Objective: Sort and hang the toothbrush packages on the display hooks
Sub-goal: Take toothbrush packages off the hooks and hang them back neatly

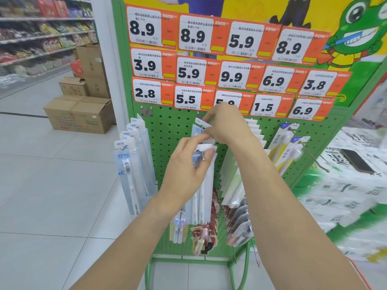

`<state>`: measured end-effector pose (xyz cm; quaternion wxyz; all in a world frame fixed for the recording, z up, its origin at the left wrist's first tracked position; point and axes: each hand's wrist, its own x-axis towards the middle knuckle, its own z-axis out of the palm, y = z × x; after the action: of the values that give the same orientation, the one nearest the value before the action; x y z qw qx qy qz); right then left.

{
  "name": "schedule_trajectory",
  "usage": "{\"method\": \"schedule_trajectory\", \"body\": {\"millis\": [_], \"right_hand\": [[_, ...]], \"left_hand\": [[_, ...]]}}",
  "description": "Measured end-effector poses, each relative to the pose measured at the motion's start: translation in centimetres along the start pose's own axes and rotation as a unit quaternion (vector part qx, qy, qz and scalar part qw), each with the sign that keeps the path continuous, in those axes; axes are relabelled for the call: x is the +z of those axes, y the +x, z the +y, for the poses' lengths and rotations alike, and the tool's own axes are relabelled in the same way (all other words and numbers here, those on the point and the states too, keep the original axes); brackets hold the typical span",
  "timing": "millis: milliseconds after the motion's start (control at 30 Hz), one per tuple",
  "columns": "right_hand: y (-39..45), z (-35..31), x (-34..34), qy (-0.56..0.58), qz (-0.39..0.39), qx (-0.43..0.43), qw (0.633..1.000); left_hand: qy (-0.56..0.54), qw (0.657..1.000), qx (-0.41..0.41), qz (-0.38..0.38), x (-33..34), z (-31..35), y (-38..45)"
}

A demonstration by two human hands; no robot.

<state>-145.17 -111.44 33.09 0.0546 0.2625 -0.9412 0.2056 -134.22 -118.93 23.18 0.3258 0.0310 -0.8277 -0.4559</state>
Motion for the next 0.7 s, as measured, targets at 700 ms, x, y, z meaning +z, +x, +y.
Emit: {"method": "schedule_trajectory", "body": {"millis": [700], "right_hand": [[-7.1, 1.2, -4.5, -0.017, 0.149, -0.029, 0.988]], "left_hand": [[0.032, 0.999, 0.024, -0.002, -0.7, 0.3, 0.1]]}}
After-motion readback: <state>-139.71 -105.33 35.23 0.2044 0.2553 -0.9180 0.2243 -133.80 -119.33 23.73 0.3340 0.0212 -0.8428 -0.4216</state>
